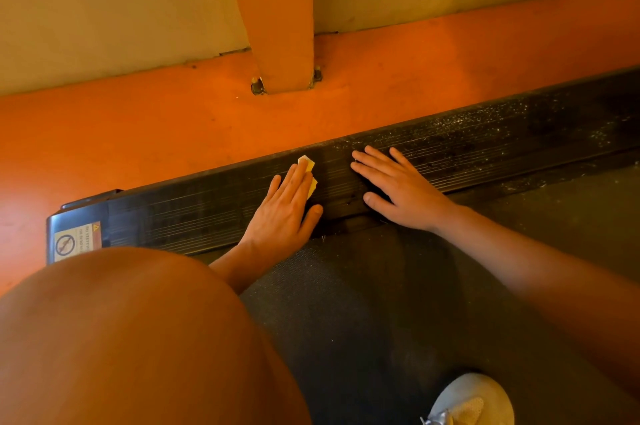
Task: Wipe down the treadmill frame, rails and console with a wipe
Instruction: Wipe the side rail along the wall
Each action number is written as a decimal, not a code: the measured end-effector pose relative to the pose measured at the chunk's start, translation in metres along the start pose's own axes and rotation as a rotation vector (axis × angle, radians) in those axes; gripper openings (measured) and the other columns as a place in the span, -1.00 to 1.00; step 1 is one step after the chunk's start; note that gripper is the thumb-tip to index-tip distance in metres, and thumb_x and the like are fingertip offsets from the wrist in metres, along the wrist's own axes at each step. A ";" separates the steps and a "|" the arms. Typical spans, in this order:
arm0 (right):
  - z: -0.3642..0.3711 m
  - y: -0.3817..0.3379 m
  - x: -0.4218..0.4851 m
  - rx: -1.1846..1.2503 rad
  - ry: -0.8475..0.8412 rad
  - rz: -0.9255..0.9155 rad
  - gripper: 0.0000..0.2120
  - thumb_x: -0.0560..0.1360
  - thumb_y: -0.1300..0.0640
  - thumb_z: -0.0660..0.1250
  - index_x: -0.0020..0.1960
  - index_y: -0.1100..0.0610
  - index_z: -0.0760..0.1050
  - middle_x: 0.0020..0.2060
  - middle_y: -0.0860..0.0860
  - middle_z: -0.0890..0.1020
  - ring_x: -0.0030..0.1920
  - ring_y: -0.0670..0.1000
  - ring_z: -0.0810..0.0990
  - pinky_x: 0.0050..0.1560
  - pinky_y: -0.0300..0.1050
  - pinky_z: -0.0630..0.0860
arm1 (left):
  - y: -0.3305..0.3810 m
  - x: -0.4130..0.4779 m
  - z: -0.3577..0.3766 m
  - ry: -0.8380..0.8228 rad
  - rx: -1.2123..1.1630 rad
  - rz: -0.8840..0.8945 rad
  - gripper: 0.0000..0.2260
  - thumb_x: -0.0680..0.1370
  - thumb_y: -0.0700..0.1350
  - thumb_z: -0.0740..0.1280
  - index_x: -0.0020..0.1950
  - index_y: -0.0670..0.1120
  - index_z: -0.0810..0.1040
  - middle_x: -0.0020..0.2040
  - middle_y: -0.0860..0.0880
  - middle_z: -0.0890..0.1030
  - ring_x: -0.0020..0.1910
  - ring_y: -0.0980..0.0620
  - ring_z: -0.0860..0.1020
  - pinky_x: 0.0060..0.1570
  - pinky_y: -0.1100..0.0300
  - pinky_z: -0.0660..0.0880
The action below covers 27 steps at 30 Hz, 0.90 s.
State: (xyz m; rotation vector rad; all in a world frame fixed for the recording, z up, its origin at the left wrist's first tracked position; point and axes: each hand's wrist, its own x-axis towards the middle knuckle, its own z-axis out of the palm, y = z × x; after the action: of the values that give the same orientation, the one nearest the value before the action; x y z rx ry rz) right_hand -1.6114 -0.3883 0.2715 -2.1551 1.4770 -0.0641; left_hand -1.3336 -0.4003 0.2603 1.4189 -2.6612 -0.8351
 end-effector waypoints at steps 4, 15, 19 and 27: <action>0.000 0.000 0.000 -0.004 0.000 0.003 -0.44 0.71 -0.07 0.15 0.66 -0.01 0.09 0.65 -0.11 0.02 0.63 -0.14 -0.17 0.60 -0.01 -0.28 | -0.003 0.002 -0.003 -0.026 -0.006 0.040 -0.33 0.66 0.27 -0.13 0.67 -0.08 -0.05 0.66 0.00 -0.19 0.63 0.04 -0.23 0.56 0.02 -0.27; 0.001 0.000 0.000 -0.017 0.005 0.001 -0.43 0.71 -0.08 0.14 0.66 -0.01 0.08 0.65 -0.10 0.02 0.63 -0.14 -0.17 0.61 0.00 -0.27 | 0.003 0.012 -0.008 -0.073 0.145 0.116 -0.42 0.68 0.25 -0.16 0.65 0.05 0.08 0.64 0.04 -0.29 0.60 -0.02 -0.35 0.51 -0.31 -0.29; 0.001 0.001 0.000 -0.011 -0.002 -0.004 -0.43 0.71 -0.08 0.14 0.67 -0.01 0.08 0.65 -0.11 0.01 0.63 -0.14 -0.17 0.60 -0.02 -0.29 | 0.002 0.011 -0.007 -0.085 0.151 0.059 -0.43 0.65 0.28 -0.21 0.66 0.17 -0.01 0.65 0.15 -0.24 0.58 -0.09 -0.40 0.42 -0.38 -0.40; 0.000 0.000 0.000 -0.019 0.002 -0.009 -0.43 0.71 -0.07 0.14 0.66 0.00 0.09 0.66 -0.10 0.03 0.63 -0.14 -0.16 0.58 -0.06 -0.30 | 0.015 0.021 0.000 -0.054 0.141 0.024 -0.42 0.71 0.22 -0.13 0.67 0.04 -0.18 0.65 0.07 -0.26 0.60 0.10 -0.32 0.46 -0.22 -0.44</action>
State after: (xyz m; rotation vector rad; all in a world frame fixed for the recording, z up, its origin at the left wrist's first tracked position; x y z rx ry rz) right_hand -1.6117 -0.3884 0.2718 -2.1769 1.4750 -0.0554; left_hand -1.3573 -0.4097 0.2627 1.4076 -2.8233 -0.7072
